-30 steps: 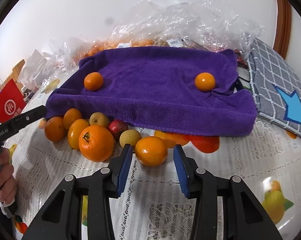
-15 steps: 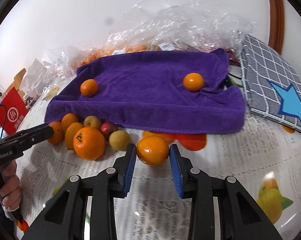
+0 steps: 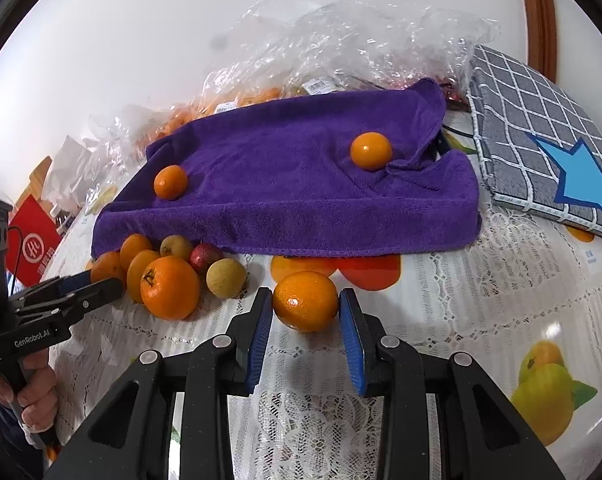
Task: Organize fruits
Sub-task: 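Grasp an orange with the right tool while the left tool grasps a large orange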
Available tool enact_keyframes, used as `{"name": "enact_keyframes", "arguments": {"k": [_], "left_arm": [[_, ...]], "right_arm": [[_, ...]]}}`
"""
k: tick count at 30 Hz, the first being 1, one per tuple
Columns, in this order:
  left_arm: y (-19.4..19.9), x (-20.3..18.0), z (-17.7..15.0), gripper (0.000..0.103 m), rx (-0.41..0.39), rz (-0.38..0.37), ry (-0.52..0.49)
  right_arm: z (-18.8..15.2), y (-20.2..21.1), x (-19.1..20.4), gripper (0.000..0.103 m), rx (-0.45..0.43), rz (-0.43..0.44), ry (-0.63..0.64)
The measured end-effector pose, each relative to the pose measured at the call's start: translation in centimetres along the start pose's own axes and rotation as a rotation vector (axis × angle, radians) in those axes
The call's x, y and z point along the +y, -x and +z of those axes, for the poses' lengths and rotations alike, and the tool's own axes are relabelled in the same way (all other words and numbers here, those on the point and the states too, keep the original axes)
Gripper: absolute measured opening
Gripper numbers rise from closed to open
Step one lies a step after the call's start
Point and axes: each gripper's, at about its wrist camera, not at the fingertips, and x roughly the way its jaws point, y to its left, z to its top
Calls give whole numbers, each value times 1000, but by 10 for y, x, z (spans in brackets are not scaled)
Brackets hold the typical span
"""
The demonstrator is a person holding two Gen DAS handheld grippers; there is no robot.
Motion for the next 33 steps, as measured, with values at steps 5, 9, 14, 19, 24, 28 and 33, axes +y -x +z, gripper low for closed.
{"name": "enact_keyframes", "arguments": {"k": [5,9,14,19,24,28,33], "left_arm": [[1,4,0,41,-6,8,21],[3,5,0,40,-11,4,28],[8,5,-1,40,-34,6,33],[18,8,-2,40,-82,10,59],[25,9,-3,40,-123,17,68],[31,9,-2,40,-161,28,72],[41,14,-2,40,-231,35,99]], "right_arm": [[-1,0,7,34,-7,-10,39],[-1,0,7,34,-3,-8,40],[-1,0,5,34,-3,-5,35],[-1,2,6,34,-13,-1,37],[-2,5,5,34,-29,3,25],[-2,8,3,34,-43,5,13],[-2,13,0,34,-62,12,-3]]}}
